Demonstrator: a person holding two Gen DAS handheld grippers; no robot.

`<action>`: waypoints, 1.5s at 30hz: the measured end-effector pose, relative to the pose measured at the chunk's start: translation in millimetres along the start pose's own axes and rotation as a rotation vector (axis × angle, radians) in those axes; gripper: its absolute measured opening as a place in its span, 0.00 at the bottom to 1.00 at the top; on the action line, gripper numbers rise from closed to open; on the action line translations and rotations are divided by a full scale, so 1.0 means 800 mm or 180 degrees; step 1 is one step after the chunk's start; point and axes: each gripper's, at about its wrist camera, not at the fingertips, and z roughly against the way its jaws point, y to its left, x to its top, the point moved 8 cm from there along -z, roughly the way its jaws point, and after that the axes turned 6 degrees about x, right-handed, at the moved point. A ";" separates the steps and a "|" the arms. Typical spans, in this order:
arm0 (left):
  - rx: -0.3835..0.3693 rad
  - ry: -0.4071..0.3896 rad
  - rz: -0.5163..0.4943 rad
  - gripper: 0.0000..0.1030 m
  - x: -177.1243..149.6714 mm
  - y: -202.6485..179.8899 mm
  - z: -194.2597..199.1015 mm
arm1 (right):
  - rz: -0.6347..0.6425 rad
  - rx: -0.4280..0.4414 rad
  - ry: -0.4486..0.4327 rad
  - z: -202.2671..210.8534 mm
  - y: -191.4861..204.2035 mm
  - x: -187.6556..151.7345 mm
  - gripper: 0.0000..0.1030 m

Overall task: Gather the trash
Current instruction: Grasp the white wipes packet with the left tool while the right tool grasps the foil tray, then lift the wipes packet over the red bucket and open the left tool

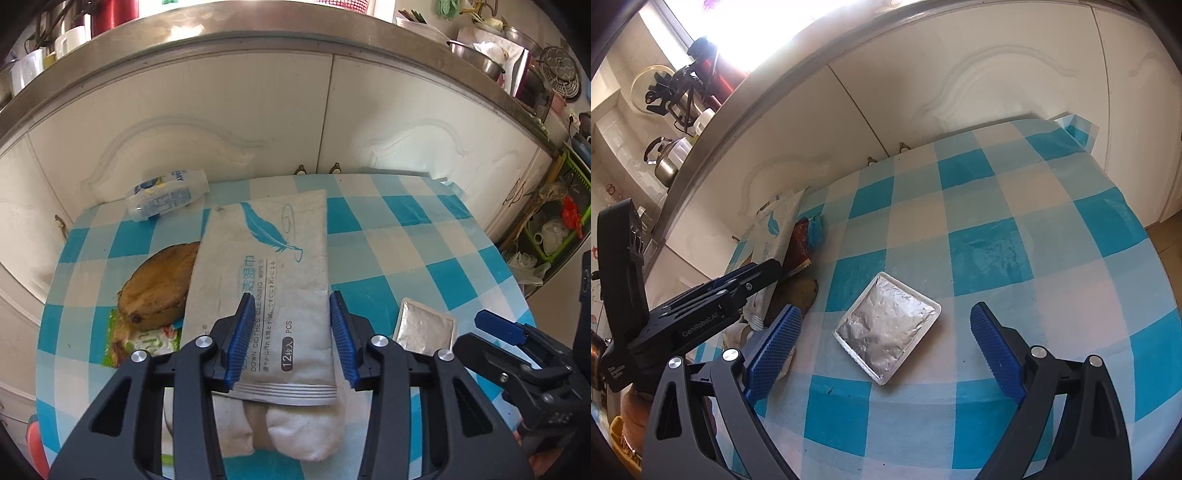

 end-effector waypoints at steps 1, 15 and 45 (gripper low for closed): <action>0.0055 -0.0022 -0.0002 0.54 -0.001 0.004 0.005 | -0.0003 0.0004 0.0001 0.000 0.000 0.000 0.89; 0.0201 0.0223 -0.0271 0.84 -0.001 0.027 -0.028 | 0.0262 -0.0185 0.0021 -0.006 0.009 -0.004 0.89; -0.0048 0.0003 -0.0444 0.18 -0.016 -0.020 -0.026 | 0.0994 -0.0861 0.0347 -0.042 0.024 -0.017 0.72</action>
